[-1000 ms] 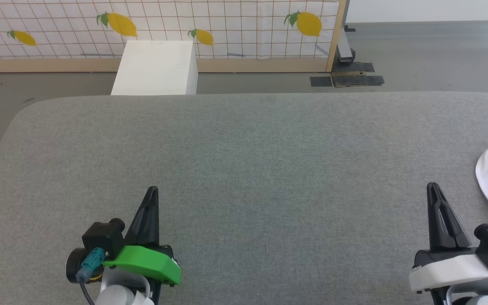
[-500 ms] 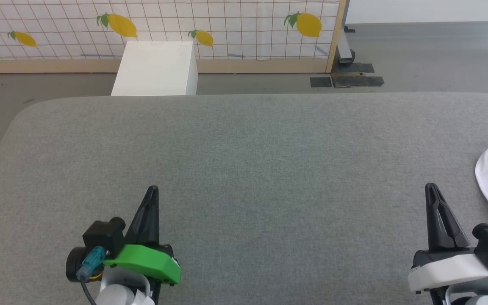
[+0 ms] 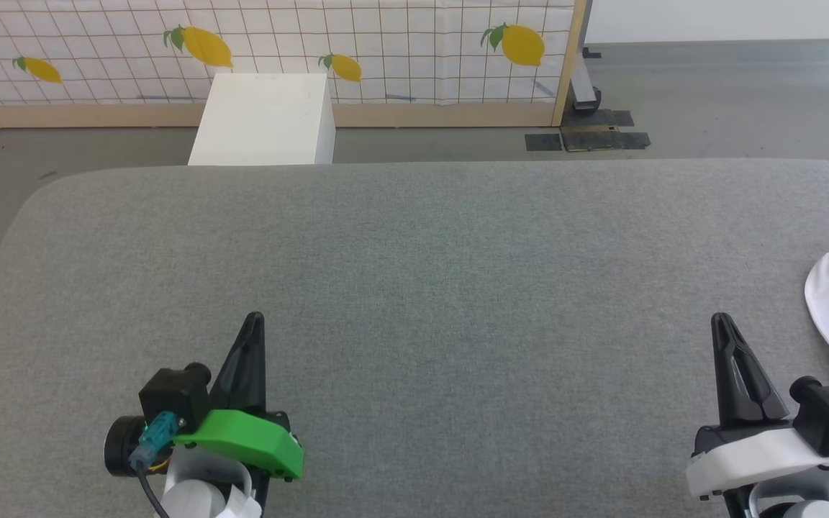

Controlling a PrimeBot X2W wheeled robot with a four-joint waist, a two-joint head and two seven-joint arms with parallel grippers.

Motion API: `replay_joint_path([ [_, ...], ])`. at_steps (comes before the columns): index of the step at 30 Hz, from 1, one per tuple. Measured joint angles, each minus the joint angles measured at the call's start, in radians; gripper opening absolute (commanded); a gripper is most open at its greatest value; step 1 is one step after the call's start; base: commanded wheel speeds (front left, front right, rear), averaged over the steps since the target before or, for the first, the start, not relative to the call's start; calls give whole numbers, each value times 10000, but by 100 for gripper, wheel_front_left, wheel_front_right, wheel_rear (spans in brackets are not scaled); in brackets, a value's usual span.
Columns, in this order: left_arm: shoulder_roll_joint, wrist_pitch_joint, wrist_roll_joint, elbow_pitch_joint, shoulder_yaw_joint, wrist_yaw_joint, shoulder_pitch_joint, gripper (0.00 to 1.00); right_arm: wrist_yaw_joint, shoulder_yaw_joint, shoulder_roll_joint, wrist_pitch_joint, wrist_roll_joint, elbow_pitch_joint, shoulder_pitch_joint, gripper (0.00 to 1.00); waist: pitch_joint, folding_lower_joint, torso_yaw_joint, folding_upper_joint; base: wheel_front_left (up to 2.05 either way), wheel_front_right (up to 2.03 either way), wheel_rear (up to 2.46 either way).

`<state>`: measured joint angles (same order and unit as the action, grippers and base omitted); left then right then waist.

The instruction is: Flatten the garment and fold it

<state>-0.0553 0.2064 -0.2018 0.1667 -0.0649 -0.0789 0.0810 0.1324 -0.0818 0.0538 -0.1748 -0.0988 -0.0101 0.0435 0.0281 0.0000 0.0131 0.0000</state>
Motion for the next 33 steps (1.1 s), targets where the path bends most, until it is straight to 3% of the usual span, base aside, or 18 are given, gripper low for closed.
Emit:
replay_joint_path([
  [33,0,-675,616,-531,205,215,-204,0,0,251,0,575,305,6,-30,0,-92,0,-43,0,0,0,0],
])
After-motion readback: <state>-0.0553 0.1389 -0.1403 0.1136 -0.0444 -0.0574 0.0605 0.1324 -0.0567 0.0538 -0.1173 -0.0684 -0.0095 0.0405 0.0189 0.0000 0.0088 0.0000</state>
